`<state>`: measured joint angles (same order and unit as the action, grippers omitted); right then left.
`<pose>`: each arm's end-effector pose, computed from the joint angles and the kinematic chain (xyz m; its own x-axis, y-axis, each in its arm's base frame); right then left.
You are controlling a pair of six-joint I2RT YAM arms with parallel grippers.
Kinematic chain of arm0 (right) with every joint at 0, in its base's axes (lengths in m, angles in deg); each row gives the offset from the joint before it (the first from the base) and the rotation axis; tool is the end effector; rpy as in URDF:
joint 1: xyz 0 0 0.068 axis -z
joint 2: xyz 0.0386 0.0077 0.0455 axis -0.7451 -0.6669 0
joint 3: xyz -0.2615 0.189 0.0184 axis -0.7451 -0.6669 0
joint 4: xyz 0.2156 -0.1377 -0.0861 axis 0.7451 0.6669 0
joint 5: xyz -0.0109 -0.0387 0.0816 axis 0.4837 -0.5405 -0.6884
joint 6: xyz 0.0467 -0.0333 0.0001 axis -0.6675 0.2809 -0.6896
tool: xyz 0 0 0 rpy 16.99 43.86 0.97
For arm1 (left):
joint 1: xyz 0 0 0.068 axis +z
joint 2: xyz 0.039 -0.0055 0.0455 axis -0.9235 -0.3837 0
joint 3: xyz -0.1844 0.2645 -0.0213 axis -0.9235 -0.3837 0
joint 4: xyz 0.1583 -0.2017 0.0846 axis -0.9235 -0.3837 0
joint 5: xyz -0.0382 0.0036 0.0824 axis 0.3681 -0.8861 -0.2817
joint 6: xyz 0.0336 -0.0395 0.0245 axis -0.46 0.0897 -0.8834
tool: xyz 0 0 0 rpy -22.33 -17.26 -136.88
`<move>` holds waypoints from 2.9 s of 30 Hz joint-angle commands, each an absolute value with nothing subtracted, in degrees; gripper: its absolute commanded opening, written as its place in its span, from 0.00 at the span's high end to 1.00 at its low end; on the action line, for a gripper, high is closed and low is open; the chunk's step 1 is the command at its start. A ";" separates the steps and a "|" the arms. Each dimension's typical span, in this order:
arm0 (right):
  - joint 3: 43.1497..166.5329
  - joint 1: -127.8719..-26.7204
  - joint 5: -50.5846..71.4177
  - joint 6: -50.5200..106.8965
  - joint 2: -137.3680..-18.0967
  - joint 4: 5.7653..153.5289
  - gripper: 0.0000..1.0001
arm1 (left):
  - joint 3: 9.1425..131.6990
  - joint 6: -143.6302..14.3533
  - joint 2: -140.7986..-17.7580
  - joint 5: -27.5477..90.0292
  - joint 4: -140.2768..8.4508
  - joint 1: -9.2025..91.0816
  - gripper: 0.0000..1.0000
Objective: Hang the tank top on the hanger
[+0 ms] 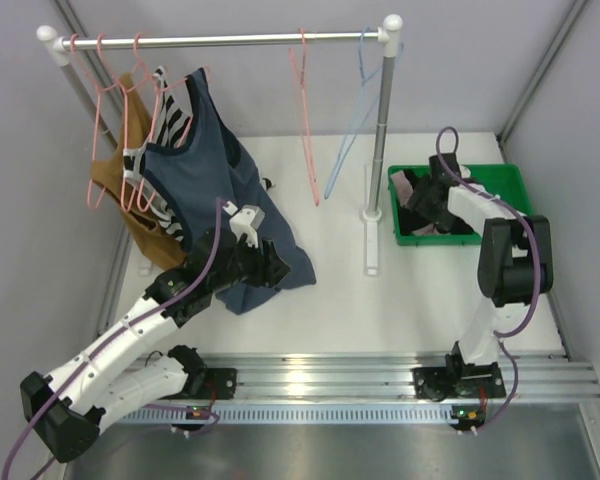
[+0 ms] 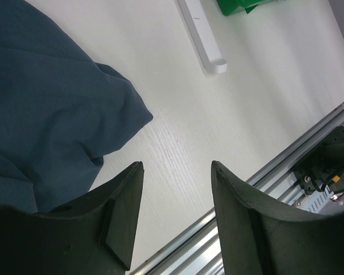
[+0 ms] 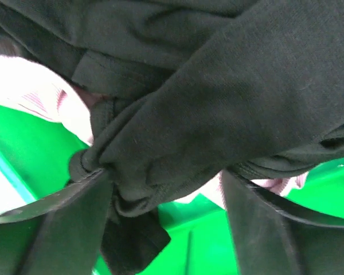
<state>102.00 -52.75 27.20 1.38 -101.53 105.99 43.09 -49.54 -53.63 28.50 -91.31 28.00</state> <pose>0.4061 0.0260 0.2368 -0.7102 0.4915 -0.5040 0.4754 0.8629 0.1716 0.1329 -0.1143 0.3384 -0.6395 -0.0527 -0.7670 0.4595 0.7736 -0.4363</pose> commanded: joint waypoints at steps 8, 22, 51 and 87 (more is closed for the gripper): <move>105.58 -51.42 28.17 2.83 -98.00 103.84 0.98 | 43.87 -50.03 -53.35 28.43 -90.78 27.89 0.45; 116.03 -51.16 26.67 5.73 -77.97 114.82 1.00 | 46.15 -51.17 -52.48 28.25 -91.48 27.89 0.45; 145.31 -66.79 8.03 -0.41 -63.37 129.76 1.00 | 47.91 -51.08 -49.75 29.75 -87.62 27.80 0.39; 57.59 -70.14 6.36 -15.36 -45.79 101.72 0.67 | 28.92 -39.83 -61.96 37.66 -68.54 22.10 0.40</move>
<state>55.80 -70.65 4.89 -18.21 -46.76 101.16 28.82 -41.39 -60.60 37.09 -75.11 24.30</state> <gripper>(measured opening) 0.285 0.600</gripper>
